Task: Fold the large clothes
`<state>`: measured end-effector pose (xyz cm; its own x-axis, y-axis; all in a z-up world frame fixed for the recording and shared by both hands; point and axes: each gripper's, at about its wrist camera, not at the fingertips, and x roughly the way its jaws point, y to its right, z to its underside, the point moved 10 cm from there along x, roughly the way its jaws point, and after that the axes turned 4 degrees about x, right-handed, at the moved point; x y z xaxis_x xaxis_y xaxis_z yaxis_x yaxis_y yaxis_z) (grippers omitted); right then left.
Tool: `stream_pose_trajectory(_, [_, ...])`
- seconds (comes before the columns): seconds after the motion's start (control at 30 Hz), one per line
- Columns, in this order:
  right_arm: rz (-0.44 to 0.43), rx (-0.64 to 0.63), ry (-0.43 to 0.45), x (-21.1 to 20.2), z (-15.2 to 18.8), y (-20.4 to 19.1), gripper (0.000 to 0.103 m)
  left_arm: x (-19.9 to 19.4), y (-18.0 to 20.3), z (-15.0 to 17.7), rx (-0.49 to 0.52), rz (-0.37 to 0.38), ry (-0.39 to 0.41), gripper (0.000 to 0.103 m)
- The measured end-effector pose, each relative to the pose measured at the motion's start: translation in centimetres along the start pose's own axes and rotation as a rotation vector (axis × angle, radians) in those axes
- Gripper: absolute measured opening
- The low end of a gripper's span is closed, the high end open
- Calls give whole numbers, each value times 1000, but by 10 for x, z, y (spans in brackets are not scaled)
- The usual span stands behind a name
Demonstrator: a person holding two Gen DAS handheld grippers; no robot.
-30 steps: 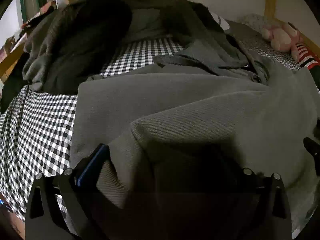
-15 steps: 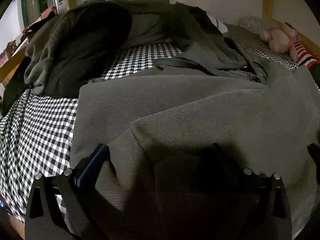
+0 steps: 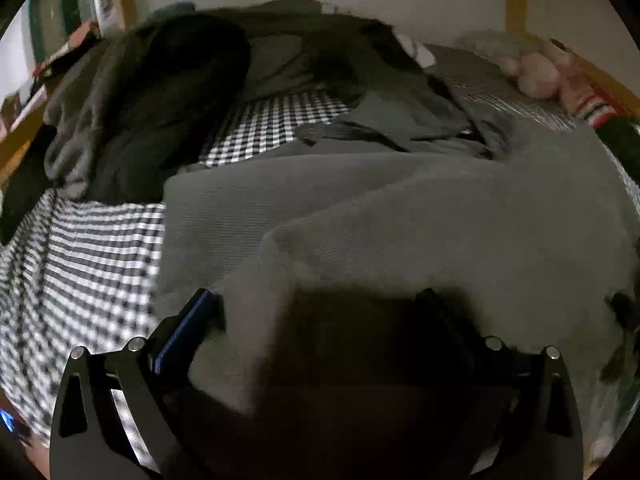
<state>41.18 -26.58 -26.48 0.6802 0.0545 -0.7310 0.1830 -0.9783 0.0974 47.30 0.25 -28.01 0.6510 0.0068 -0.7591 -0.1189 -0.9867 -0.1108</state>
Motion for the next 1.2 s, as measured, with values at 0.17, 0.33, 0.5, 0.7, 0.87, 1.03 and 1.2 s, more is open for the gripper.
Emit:
stream_pose_trajectory(0.17, [-14, 54, 19, -33, 36, 12, 100, -42, 4, 25, 9, -2, 56, 98])
stream_pose_trajectory(0.33, [-18, 68, -17, -52, 82, 15, 100, -62, 6, 59, -29, 28, 49, 98])
stream_pose_trajectory(0.5, [-21, 47, -16, -77, 117, 12, 100, -86, 11, 106, -27, 52, 39, 98])
stream_pose_trajectory(0.7, [-27, 17, -14, -108, 149, 6, 100, -110, 16, 166, -54, 94, 16, 98])
stream_pose_trajectory(0.87, [-29, -3, -15, -123, 170, 3, 100, -117, 28, 197, -41, 140, 22, 98])
stream_pose_trajectory(1.03, [-36, -42, 12, -114, 184, 5, 100, -94, 28, 240, -44, 165, -5, 98])
stream_pose_trajectory(1.2, [-65, -85, 0, -92, 210, 5, 100, -54, 11, 292, -166, 234, 4, 98])
